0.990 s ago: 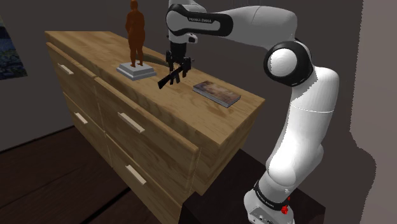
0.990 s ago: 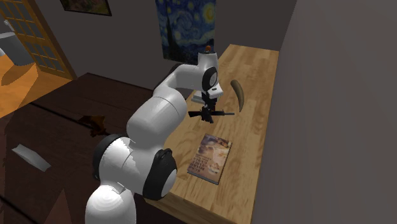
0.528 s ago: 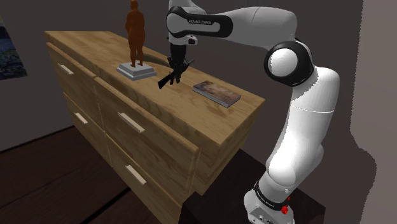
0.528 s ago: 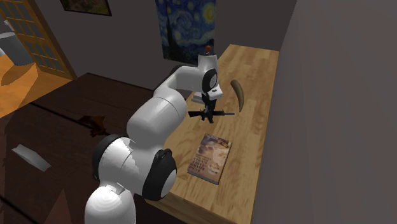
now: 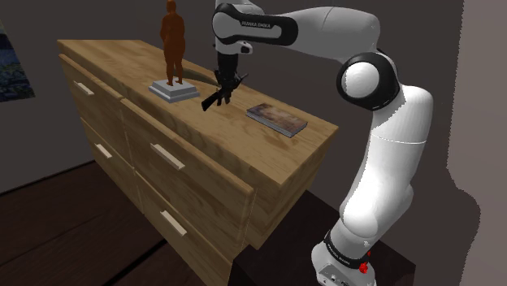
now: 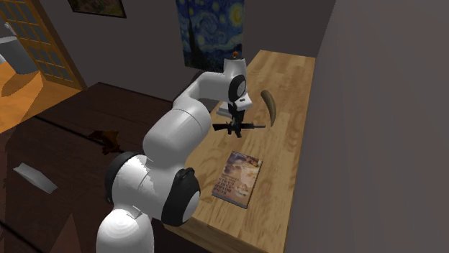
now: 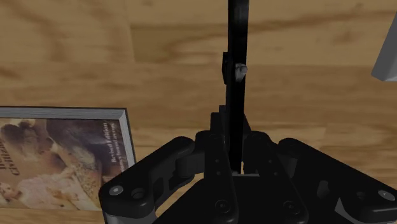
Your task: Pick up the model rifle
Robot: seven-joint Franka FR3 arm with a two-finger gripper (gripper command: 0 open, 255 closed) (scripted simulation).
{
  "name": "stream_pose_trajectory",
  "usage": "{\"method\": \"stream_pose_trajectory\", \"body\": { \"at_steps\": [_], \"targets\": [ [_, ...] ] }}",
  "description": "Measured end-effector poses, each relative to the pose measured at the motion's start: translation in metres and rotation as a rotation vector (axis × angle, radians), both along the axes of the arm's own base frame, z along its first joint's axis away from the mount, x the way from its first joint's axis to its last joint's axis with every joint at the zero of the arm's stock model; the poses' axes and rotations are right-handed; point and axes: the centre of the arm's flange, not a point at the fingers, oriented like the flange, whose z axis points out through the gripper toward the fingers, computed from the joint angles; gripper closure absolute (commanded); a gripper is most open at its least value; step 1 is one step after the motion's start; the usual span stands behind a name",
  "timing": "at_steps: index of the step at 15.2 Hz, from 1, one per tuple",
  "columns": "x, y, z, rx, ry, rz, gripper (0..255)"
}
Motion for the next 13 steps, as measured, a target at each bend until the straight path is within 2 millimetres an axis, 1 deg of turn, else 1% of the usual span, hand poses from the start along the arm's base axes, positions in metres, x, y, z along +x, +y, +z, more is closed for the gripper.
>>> {"method": "stream_pose_trajectory", "body": {
  "at_steps": [10, 13],
  "targets": [
    [0.0, -0.001, 0.053, 0.0, 0.0, 0.0, 255],
    [0.001, -0.001, 0.066, 0.0, 0.0, 0.0, 255]
  ]
}}
